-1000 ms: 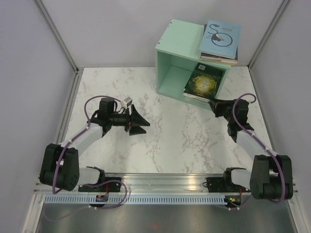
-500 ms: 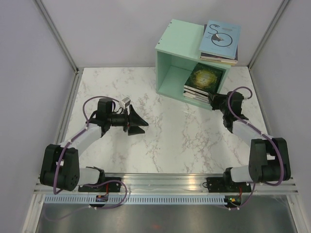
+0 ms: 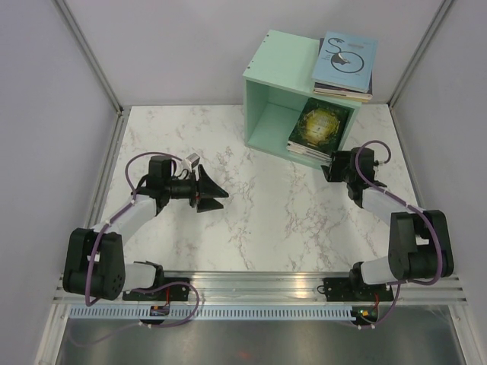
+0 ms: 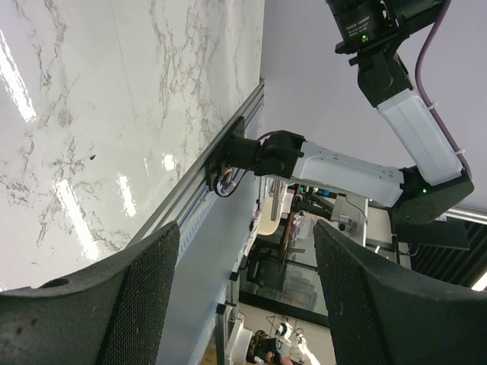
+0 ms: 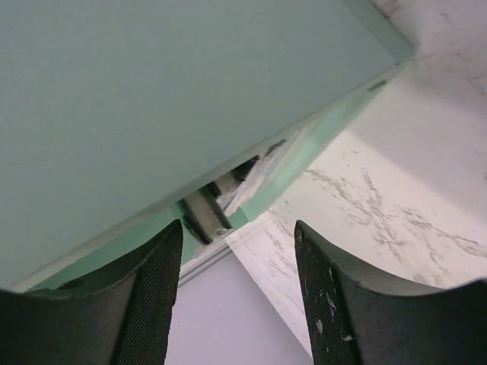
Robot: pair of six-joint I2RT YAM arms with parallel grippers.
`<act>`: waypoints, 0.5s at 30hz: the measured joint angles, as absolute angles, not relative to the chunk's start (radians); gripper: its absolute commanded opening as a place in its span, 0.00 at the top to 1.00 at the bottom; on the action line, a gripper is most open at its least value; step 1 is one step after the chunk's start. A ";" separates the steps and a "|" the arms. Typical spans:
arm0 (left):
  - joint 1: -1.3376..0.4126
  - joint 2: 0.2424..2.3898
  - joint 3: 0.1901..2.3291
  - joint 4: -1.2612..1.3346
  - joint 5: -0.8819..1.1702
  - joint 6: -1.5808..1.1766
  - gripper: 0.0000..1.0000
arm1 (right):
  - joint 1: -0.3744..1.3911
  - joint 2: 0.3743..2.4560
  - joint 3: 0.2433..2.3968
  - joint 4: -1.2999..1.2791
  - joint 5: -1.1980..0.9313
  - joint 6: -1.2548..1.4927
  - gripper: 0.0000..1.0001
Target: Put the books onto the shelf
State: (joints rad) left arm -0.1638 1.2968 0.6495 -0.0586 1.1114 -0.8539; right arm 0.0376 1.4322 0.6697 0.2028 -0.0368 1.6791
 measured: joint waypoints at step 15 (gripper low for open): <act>-0.157 1.318 0.649 -0.059 1.110 -0.839 0.26 | 0.148 1.212 0.562 0.084 -0.054 1.570 1.00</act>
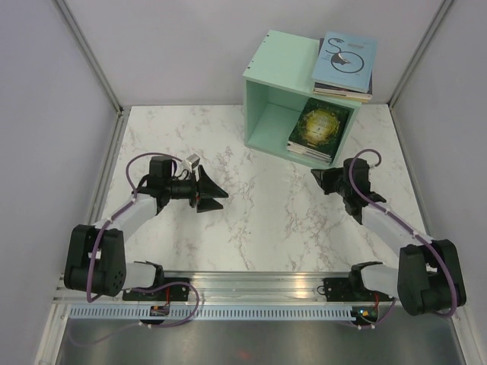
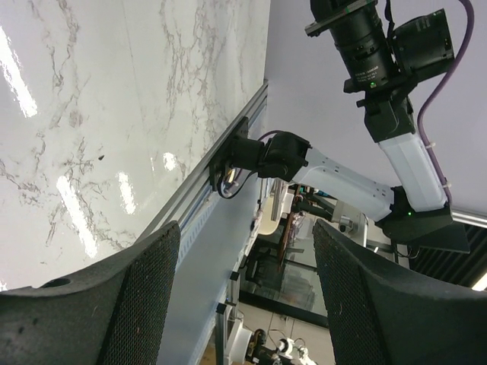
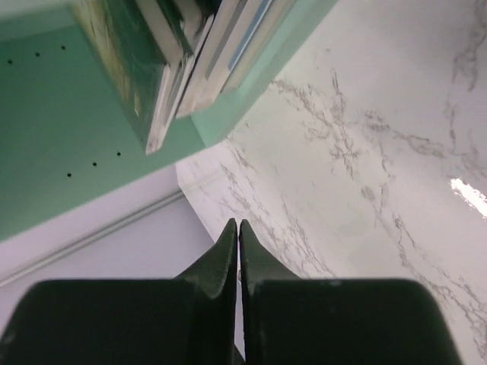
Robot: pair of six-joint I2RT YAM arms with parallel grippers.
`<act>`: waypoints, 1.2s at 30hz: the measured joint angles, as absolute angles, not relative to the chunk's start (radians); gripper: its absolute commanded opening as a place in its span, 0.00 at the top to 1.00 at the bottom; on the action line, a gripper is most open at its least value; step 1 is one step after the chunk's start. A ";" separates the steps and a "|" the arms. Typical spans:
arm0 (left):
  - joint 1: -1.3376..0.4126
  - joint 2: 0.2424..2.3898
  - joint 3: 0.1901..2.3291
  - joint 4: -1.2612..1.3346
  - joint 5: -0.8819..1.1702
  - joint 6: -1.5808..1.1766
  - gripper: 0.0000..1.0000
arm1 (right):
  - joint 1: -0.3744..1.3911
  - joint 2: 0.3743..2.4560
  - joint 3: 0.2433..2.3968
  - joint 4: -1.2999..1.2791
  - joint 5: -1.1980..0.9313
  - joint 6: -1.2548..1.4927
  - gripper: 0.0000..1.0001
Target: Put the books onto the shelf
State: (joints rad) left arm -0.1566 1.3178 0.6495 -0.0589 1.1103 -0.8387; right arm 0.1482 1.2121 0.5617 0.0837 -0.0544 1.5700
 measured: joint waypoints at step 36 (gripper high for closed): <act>-0.097 1.209 0.624 -0.239 1.105 -0.725 0.28 | 0.239 1.739 1.071 -0.087 0.155 1.626 1.00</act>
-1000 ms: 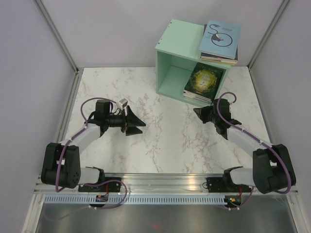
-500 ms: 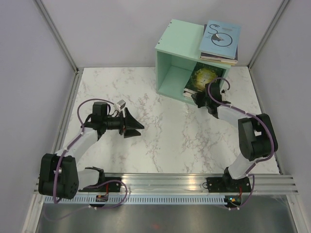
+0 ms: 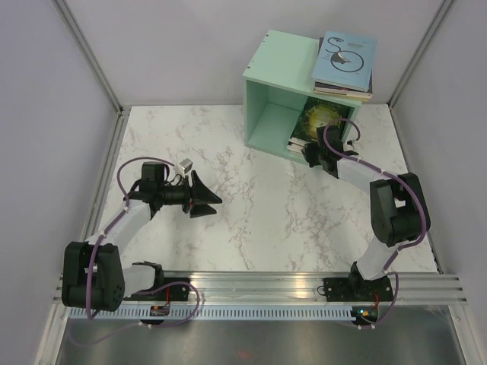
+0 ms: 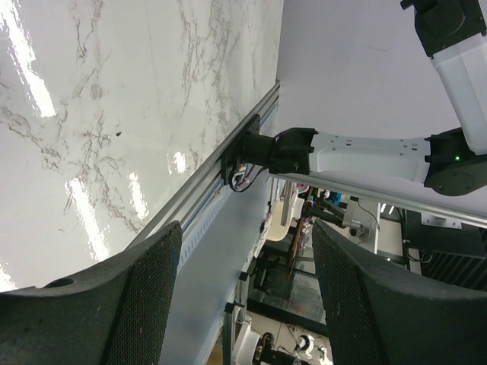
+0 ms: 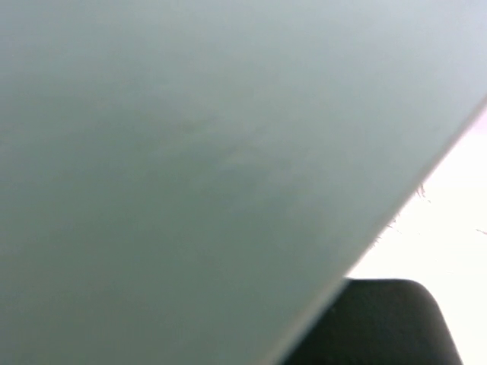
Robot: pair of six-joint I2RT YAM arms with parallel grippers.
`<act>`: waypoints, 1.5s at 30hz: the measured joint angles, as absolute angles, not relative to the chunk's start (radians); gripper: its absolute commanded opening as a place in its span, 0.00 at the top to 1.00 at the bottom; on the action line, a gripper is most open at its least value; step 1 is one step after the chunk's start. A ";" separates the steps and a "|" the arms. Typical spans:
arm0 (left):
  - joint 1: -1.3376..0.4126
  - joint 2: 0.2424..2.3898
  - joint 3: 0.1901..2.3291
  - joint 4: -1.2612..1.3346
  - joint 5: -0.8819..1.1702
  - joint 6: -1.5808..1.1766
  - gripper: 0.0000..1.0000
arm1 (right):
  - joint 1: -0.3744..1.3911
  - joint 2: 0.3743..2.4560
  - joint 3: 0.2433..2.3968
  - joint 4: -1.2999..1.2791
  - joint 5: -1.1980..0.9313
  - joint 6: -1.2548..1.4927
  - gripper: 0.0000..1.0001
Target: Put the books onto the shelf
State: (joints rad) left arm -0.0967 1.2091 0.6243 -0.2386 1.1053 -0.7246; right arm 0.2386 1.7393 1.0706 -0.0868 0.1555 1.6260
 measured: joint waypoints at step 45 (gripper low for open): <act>-0.096 1.028 1.016 -0.715 0.352 -0.551 0.00 | 0.520 0.925 0.884 -0.442 -0.352 0.611 0.02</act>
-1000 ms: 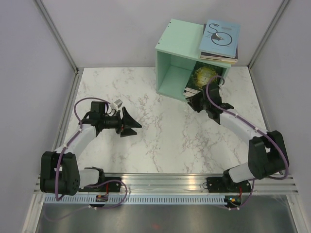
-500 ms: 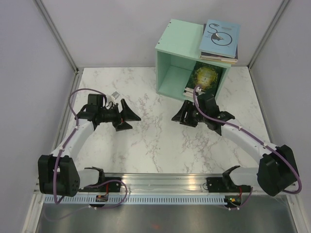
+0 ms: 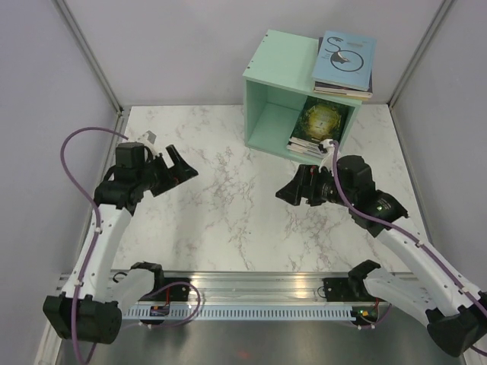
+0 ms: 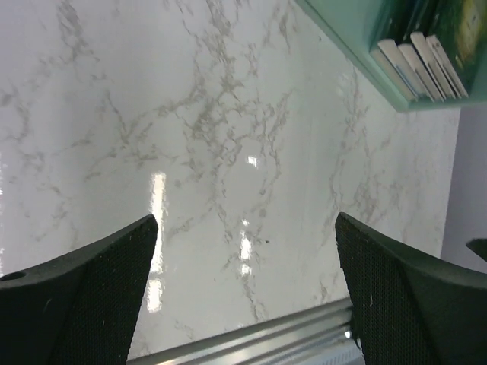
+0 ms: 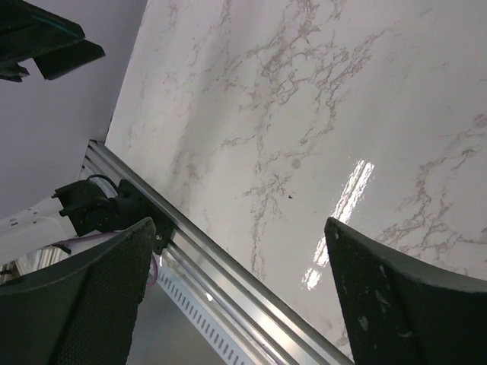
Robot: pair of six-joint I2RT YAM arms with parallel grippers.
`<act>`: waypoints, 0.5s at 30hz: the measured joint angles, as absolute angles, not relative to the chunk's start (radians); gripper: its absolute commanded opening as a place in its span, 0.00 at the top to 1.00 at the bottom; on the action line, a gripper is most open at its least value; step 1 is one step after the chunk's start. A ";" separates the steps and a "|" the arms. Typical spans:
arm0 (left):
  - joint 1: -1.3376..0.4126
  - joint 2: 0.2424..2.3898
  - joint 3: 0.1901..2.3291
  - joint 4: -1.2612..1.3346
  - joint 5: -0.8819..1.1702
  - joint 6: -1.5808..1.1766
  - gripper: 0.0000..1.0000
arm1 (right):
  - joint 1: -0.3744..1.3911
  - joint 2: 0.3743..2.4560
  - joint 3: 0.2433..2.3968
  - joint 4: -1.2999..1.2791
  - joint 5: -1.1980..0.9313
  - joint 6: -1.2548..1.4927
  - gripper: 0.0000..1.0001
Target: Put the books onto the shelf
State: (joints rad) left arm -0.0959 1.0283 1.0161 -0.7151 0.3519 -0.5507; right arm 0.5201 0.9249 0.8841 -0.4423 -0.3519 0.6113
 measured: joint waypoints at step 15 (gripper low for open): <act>-0.101 0.345 0.318 -0.108 -0.023 -0.163 0.00 | 0.520 0.509 0.778 -0.421 -0.208 0.512 0.02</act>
